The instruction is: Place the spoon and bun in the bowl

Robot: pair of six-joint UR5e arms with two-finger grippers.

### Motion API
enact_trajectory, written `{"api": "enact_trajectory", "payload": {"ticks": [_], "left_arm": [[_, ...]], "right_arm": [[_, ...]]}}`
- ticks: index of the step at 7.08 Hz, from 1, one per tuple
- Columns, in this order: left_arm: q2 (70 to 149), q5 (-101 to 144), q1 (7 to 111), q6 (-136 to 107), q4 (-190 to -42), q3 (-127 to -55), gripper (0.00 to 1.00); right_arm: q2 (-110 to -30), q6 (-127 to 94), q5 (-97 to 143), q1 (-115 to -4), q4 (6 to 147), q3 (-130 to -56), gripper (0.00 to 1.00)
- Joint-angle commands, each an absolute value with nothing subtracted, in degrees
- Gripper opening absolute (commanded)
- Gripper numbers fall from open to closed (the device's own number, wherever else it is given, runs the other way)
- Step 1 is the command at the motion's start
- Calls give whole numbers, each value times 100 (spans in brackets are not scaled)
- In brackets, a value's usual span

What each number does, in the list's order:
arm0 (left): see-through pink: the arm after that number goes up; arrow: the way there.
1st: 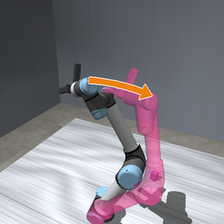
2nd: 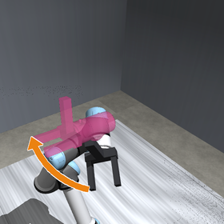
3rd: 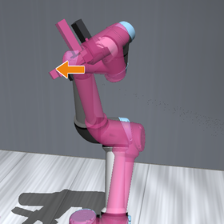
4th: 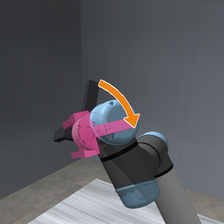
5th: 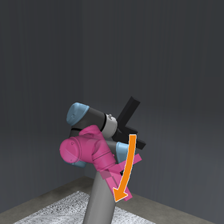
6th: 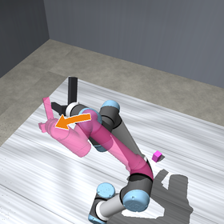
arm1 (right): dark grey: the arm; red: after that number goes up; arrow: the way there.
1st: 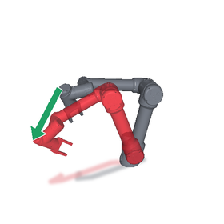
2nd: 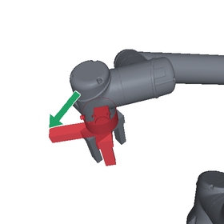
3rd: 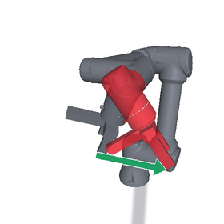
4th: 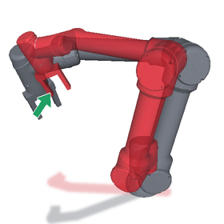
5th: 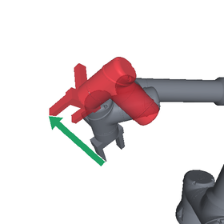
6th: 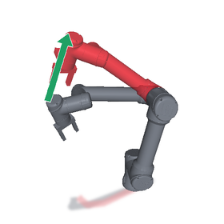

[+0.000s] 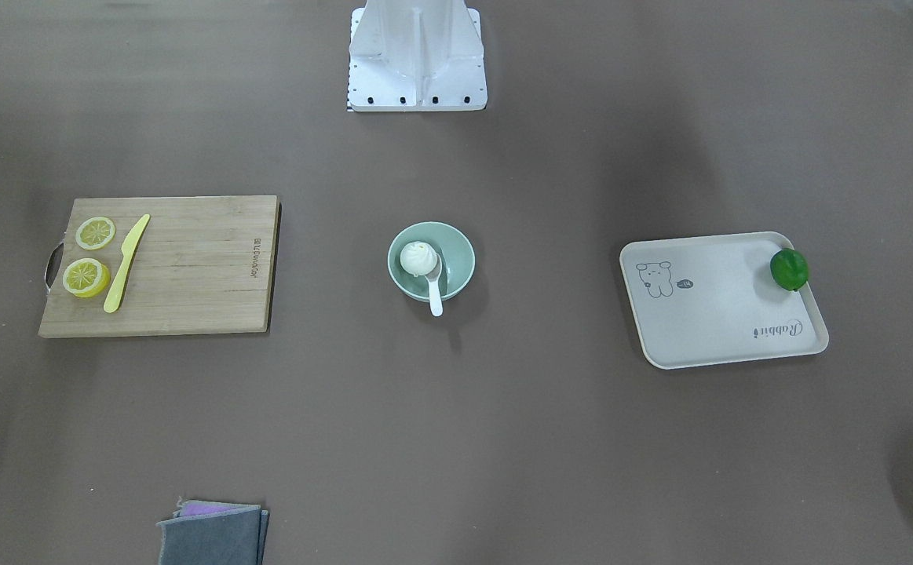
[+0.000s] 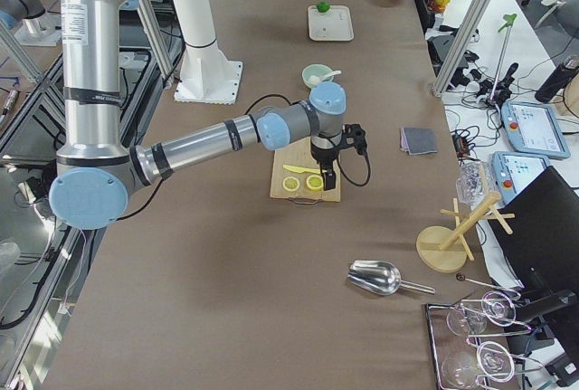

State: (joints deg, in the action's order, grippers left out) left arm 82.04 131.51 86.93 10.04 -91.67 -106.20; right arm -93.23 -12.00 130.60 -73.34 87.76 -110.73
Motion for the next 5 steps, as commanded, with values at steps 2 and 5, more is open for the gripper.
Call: {"api": "enact_trajectory", "payload": {"ticks": [2, 5], "left_arm": [[8025, 13184, 9097, 1072, -9159, -10407, 98], [8007, 13114, 9105, 1072, -9193, -10520, 98]], "right_arm": [[-9519, -229, 13096, -7866, 9132, -10864, 100], [-9536, -229, 13096, -7875, 9114, -10828, 100]]}}
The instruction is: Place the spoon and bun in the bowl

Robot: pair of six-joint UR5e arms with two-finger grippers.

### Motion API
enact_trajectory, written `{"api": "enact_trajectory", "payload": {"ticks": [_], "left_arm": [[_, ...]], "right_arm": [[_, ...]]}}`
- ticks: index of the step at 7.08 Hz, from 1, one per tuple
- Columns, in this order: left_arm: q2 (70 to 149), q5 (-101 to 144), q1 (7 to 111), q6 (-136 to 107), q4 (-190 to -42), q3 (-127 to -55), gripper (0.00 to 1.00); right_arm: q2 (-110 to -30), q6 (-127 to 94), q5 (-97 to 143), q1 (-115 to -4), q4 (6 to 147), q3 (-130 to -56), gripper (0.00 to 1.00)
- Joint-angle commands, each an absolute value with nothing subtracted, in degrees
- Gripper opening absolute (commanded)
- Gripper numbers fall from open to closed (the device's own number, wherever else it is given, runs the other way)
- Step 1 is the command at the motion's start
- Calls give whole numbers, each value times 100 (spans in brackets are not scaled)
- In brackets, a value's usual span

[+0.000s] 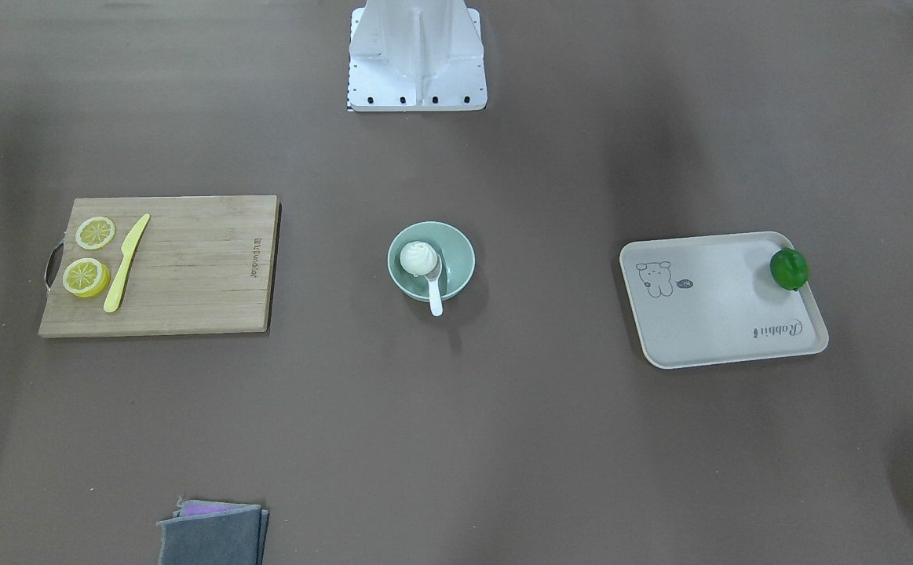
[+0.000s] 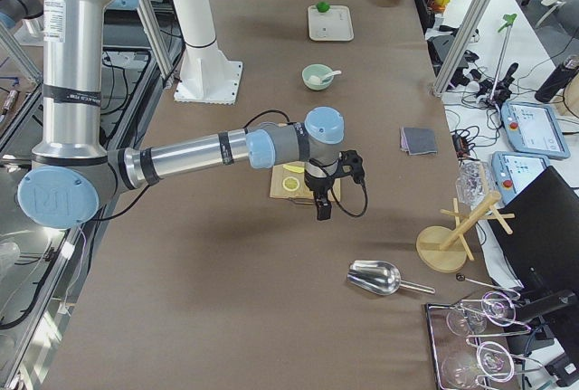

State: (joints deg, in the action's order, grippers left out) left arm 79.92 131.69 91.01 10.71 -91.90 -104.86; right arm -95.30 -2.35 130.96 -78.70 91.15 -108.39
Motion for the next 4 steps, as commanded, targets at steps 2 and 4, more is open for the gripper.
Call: {"api": "enact_trajectory", "payload": {"ticks": [2, 4], "left_arm": [[7928, 13131, 9184, 1090, -9193, -10521, 98], [7928, 13122, 9193, 1090, -9193, -10503, 98]], "right_arm": [[-9501, -229, 13096, -7866, 9123, -10828, 100], [-9475, -246, 13096, -7875, 9114, -10828, 100]]}}
